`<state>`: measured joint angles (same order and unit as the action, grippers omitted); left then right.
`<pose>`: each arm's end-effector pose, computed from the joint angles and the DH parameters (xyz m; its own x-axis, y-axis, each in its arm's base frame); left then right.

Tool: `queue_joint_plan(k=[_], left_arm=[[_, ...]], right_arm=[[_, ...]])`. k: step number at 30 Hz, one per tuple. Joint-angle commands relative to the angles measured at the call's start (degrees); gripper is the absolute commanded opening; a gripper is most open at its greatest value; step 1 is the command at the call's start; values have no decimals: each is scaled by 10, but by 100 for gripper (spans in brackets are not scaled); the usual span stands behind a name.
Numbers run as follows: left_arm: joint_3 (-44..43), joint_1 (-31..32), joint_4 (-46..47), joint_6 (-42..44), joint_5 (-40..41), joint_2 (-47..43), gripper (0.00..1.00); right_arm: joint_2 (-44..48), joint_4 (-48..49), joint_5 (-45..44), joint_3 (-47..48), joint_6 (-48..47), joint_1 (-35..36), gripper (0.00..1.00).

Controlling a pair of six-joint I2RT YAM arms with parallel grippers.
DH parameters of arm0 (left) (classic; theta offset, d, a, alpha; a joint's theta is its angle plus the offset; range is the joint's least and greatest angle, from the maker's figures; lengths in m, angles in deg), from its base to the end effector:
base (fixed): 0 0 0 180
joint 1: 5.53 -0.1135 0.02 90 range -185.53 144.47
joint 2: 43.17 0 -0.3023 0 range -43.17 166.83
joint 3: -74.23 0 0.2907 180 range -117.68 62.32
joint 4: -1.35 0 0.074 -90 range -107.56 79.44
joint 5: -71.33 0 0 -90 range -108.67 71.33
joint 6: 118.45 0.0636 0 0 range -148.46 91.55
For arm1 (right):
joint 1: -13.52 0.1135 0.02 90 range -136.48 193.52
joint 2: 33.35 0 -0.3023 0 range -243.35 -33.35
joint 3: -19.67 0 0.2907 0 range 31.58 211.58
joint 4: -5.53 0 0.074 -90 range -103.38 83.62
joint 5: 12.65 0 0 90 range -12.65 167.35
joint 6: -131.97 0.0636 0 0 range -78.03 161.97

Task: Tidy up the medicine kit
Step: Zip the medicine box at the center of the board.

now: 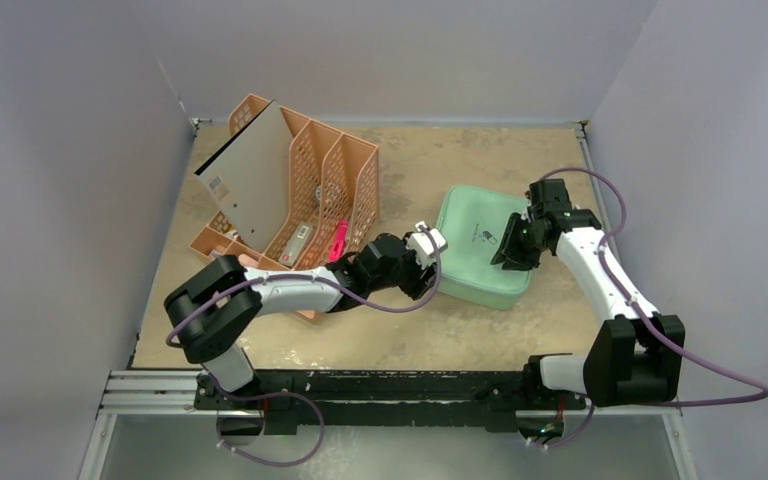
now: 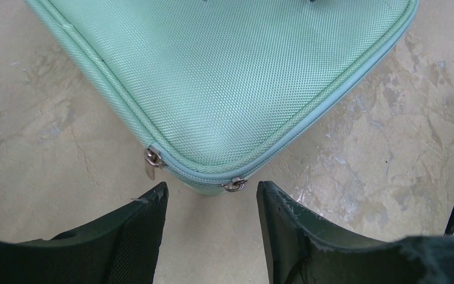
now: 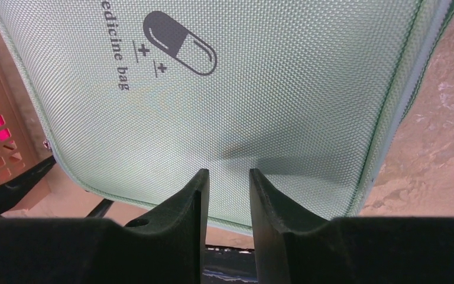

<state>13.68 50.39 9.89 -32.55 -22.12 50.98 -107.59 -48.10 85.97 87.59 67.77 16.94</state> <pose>0.2258 -0.3405 0.1959 -0.2980 0.3132 -0.9017 0.8381 0.5380 -0.0902 0.2943 0.0271 0.2540 -0.8362 0.3811 -0.3944 0.2555 0.9070 0.3347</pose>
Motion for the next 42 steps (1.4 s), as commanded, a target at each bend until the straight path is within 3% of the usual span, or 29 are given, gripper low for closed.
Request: queue_joint_plan(k=[1,6,11,18,26,35,42], left_arm=[[-29,22,22,-24,45,30,55],[-47,36,26,-36,76,55,54],[-58,51,28,-36,118,65,45],[-66,55,33,-39,129,61,36],[-52,55,46,-61,161,48,0],[-39,52,28,-68,227,31,0],[-33,27,18,-74,230,8,0]], right_arm=[[7,15,18,-3,-3,-2,34],[24,20,31,-2,13,7,33],[45,27,12,18,44,68,33],[5,65,-3,44,52,115,33],[-62,117,22,18,36,135,32],[-48,101,1,-42,23,138,30],[-51,98,-3,-52,5,137,30]])
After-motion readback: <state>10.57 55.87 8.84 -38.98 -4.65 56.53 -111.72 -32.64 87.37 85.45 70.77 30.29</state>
